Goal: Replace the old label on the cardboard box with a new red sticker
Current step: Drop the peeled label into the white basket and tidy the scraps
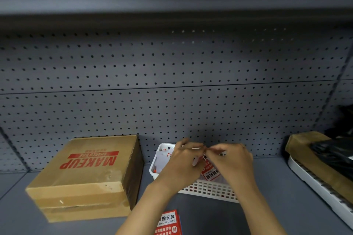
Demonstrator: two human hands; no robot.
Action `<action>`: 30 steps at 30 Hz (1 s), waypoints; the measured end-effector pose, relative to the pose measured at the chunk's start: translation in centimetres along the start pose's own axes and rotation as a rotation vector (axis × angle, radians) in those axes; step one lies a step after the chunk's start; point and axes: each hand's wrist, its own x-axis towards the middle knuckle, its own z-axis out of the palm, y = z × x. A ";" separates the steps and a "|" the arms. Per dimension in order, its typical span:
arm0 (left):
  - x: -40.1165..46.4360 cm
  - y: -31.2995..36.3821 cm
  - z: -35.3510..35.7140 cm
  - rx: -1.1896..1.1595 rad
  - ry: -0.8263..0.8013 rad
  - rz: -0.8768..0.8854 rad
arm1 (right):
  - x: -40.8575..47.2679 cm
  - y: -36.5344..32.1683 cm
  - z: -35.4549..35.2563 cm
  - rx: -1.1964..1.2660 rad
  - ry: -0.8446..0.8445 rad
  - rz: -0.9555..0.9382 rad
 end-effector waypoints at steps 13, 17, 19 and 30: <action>0.2 -2.2 -0.8 -0.223 0.078 -0.263 | 0.9 0.6 -0.1 0.001 -0.155 0.065; 0.2 -2.6 -0.7 -0.050 0.117 -0.165 | 0.5 0.5 -0.4 -0.136 -0.263 -0.013; 0.3 -2.0 -0.1 0.012 0.045 -0.085 | 0.2 0.0 -0.5 -0.222 -0.300 -0.040; 0.1 -2.0 -4.5 0.181 -0.011 -0.069 | 0.5 -0.2 -3.8 -0.385 -0.229 -0.036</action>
